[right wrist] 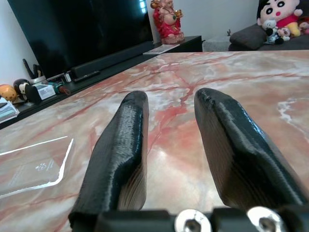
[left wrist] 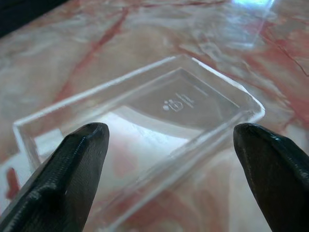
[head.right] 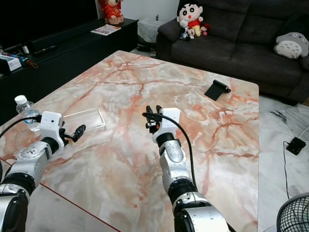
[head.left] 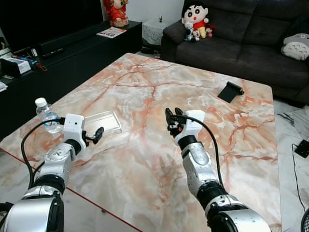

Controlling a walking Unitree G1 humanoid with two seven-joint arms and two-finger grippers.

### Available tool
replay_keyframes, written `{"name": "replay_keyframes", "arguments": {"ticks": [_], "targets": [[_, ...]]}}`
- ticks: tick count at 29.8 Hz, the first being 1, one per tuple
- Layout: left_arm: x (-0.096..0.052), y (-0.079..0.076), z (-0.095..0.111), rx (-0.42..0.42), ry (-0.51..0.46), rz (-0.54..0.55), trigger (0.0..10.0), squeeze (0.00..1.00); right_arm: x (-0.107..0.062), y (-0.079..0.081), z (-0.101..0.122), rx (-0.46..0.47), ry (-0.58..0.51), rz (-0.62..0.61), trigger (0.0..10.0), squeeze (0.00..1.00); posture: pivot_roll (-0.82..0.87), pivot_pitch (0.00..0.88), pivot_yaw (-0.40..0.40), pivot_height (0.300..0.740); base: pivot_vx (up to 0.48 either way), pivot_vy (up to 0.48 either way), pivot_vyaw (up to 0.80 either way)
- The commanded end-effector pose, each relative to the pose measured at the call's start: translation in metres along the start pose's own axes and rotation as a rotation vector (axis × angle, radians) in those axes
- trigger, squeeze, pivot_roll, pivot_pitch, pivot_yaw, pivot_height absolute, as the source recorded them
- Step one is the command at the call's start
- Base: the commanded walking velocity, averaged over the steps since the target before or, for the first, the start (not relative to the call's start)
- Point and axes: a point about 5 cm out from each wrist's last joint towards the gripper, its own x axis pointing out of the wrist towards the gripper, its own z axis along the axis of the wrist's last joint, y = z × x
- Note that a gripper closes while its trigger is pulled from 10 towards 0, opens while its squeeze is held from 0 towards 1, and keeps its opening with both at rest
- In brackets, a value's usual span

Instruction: Picking trash to rubbish bin

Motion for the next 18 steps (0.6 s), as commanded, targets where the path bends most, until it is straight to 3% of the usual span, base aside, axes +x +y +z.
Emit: {"name": "replay_keyframes", "arguments": {"ticks": [1, 13, 16, 18], "targets": [[-0.002, -0.001, -0.010, -0.031, 0.047, -0.014, 10.0, 0.00, 0.002, 0.001, 0.003, -0.009, -0.005, 0.009, 10.0, 0.00, 0.07, 0.000, -0.057, 0.740, 0.000, 0.000, 0.00], [0.000, -0.011, -0.015, -0.102, 0.056, -0.059, 10.0, 0.00, 0.001, 0.000, 0.003, -0.010, -0.004, 0.008, 10.0, 0.00, 0.07, 0.000, -0.059, 0.740, 0.000, 0.000, 0.00], [0.004, -0.021, -0.011, -0.185, 0.024, -0.124, 10.0, 0.00, 0.001, -0.001, 0.003, -0.013, -0.002, 0.006, 10.0, 0.00, 0.07, 0.000, -0.062, 0.740, 0.000, 0.000, 0.00], [0.005, -0.025, -0.009, -0.198, 0.014, -0.147, 10.0, 0.00, 0.001, -0.002, 0.003, -0.013, -0.002, 0.005, 10.0, 0.00, 0.07, 0.000, -0.062, 0.740, 0.000, 0.000, 0.00]]}}
